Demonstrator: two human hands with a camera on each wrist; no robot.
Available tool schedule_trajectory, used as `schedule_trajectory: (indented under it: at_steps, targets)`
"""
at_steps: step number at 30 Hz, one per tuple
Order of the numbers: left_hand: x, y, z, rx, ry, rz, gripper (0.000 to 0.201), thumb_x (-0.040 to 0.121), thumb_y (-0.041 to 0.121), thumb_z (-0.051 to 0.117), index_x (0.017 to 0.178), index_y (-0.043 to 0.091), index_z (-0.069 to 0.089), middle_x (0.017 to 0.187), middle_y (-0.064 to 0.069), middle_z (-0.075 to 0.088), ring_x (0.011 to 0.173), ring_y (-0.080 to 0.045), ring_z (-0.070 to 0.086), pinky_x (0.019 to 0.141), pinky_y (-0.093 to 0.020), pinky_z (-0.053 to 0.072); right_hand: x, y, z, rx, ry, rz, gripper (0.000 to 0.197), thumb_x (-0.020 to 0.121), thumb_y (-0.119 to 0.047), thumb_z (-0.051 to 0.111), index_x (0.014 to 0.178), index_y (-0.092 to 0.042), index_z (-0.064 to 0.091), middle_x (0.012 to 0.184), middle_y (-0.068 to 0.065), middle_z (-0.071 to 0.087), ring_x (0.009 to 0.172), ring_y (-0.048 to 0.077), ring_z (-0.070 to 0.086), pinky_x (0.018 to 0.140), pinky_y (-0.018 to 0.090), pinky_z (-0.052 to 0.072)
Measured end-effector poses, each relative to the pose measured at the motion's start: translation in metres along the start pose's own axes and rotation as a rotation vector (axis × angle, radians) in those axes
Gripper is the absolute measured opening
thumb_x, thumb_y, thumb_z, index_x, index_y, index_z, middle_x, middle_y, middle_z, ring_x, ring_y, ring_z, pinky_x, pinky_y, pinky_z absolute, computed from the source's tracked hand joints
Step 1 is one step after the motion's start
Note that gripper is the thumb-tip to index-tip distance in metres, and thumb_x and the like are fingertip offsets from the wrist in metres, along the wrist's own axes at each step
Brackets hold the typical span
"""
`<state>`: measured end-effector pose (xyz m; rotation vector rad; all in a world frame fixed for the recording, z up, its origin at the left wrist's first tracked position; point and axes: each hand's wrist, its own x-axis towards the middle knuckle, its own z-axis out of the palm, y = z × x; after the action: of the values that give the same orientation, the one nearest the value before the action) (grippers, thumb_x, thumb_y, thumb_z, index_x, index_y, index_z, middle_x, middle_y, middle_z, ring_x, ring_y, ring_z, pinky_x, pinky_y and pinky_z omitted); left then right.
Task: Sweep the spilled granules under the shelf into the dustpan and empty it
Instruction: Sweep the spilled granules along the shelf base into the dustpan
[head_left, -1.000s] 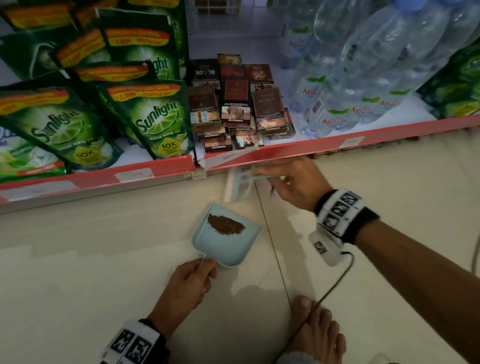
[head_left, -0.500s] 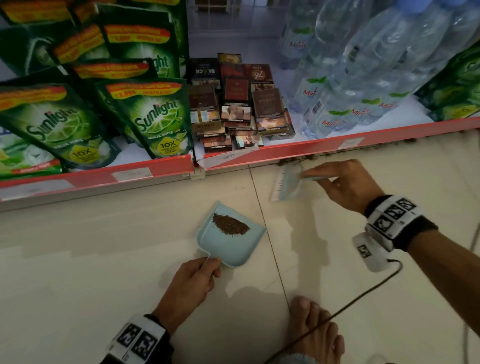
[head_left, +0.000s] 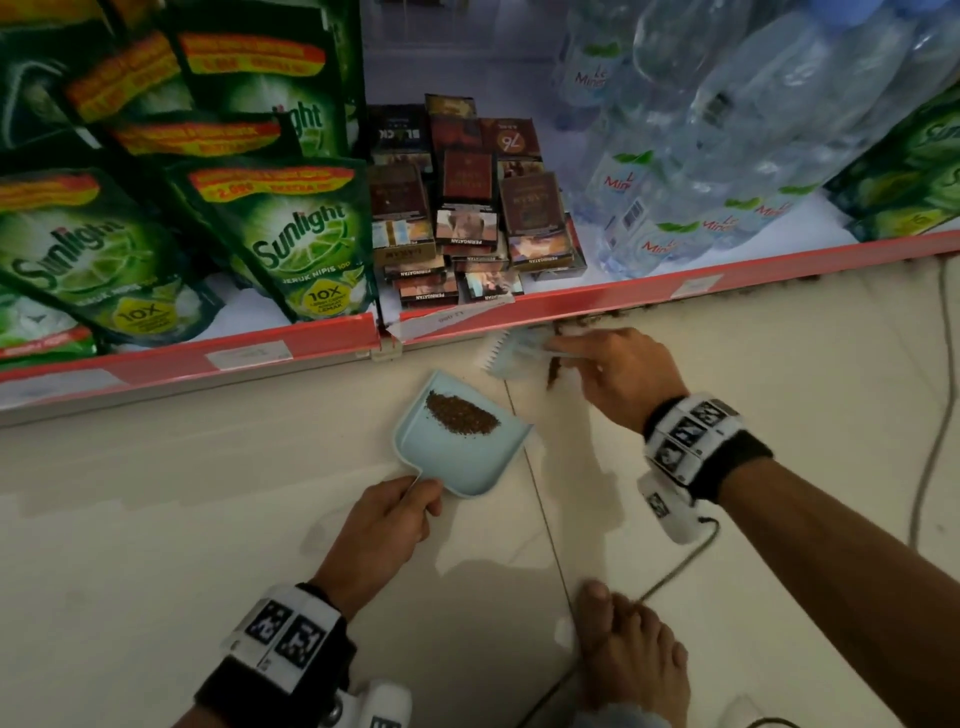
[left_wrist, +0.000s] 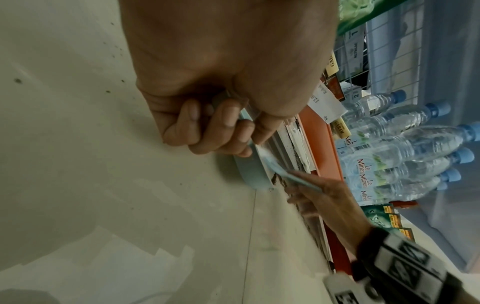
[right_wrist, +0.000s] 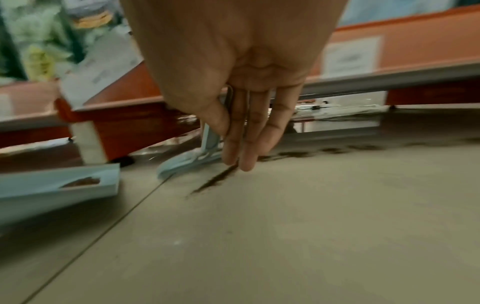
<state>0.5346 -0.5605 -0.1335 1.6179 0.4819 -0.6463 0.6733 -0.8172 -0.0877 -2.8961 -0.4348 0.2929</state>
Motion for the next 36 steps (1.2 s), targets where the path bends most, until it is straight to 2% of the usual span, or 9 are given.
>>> schedule_trajectory:
  at_steps: [4,8,11,17,22,24,29,33,36]
  targets:
    - [0.007,0.010,0.010,0.010,-0.034,0.007,0.036,0.097,0.032,0.052,0.068,0.013,0.056,0.046,0.007,0.036,0.036,-0.006,0.029,0.037,-0.015,0.025,-0.038,0.051,-0.018,0.144,0.042,0.097,0.053,0.084,-0.005,0.051,0.117,-0.043,0.068,0.101,-0.012,0.075,0.092,0.019,0.071,0.077,0.041,0.057]
    - [0.008,0.013,0.024,0.013,-0.021,-0.004,0.036,0.098,0.031,0.052,0.069,0.010,0.056,0.045,0.007,0.037,0.035,-0.005,0.029,0.035,-0.015,0.024,-0.044,0.064,-0.010,0.411,0.172,-0.024,0.053,0.088,0.006,0.050,0.116,-0.034,0.070,0.100,-0.007,0.075,0.076,0.007,0.071,0.064,0.030,0.056]
    - [0.004,0.012,0.031,0.024,0.004,0.006,0.037,0.098,0.032,0.052,0.069,0.010,0.057,0.046,0.007,0.038,0.036,-0.004,0.030,0.035,-0.014,0.025,-0.023,0.054,0.002,0.458,0.128,-0.145,0.048,0.091,0.003,0.050,0.119,-0.029,0.070,0.098,-0.002,0.074,0.074,0.003,0.068,0.066,0.022,0.049]
    - [-0.008,0.013,0.035,0.000,0.134,-0.015,0.037,0.098,0.033,0.052,0.067,0.012,0.056,0.044,0.010,0.039,0.035,-0.002,0.032,0.036,-0.012,0.027,-0.004,0.063,-0.009,0.299,-0.050,-0.262,0.043,0.086,-0.007,0.053,0.117,-0.029,0.072,0.104,0.001,0.075,0.089,0.028,0.071,0.080,0.040,0.057]
    - [-0.012,0.019,0.041,-0.040,0.155,-0.028,0.037,0.097,0.031,0.053,0.064,0.013,0.056,0.042,0.010,0.038,0.034,-0.004,0.031,0.036,-0.014,0.027,-0.026,0.103,-0.020,0.442,0.035,-0.210,0.057,0.089,0.004,0.054,0.115,-0.045,0.065,0.109,-0.006,0.074,0.086,0.009,0.073,0.069,0.028,0.059]
    - [-0.013,0.022,0.044,-0.040,0.143,-0.021,0.036,0.096,0.032,0.053,0.064,0.014,0.056,0.042,0.010,0.038,0.034,-0.005,0.031,0.036,-0.014,0.026,-0.024,0.104,-0.017,0.521,0.129,-0.168,0.055,0.091,0.003,0.053,0.124,-0.041,0.062,0.110,-0.005,0.073,0.084,0.010,0.073,0.068,0.034,0.061]
    - [-0.015,0.025,0.047,-0.052,0.137,0.002,0.037,0.097,0.031,0.053,0.065,0.013,0.056,0.044,0.008,0.037,0.035,-0.005,0.030,0.036,-0.015,0.026,-0.007,0.092,0.000,0.043,0.291,-0.176,0.045,0.089,-0.002,0.058,0.132,-0.013,0.060,0.097,0.019,0.074,0.067,0.040,0.067,0.062,0.043,0.056]
    - [-0.012,0.023,0.050,-0.047,0.114,-0.006,0.038,0.097,0.032,0.053,0.065,0.012,0.055,0.046,0.006,0.037,0.036,-0.006,0.029,0.036,-0.015,0.025,0.008,0.080,-0.001,-0.172,0.170,-0.020,0.039,0.091,-0.013,0.052,0.129,-0.017,0.059,0.107,0.015,0.070,0.079,0.043,0.066,0.067,0.043,0.051]
    - [-0.009,0.019,0.055,-0.013,0.061,-0.008,0.038,0.096,0.034,0.053,0.066,0.013,0.056,0.049,0.003,0.037,0.038,-0.007,0.029,0.037,-0.015,0.025,-0.001,0.084,-0.008,-0.162,0.026,-0.085,0.041,0.093,-0.020,0.051,0.134,-0.025,0.055,0.111,0.012,0.070,0.090,0.039,0.066,0.073,0.043,0.051]
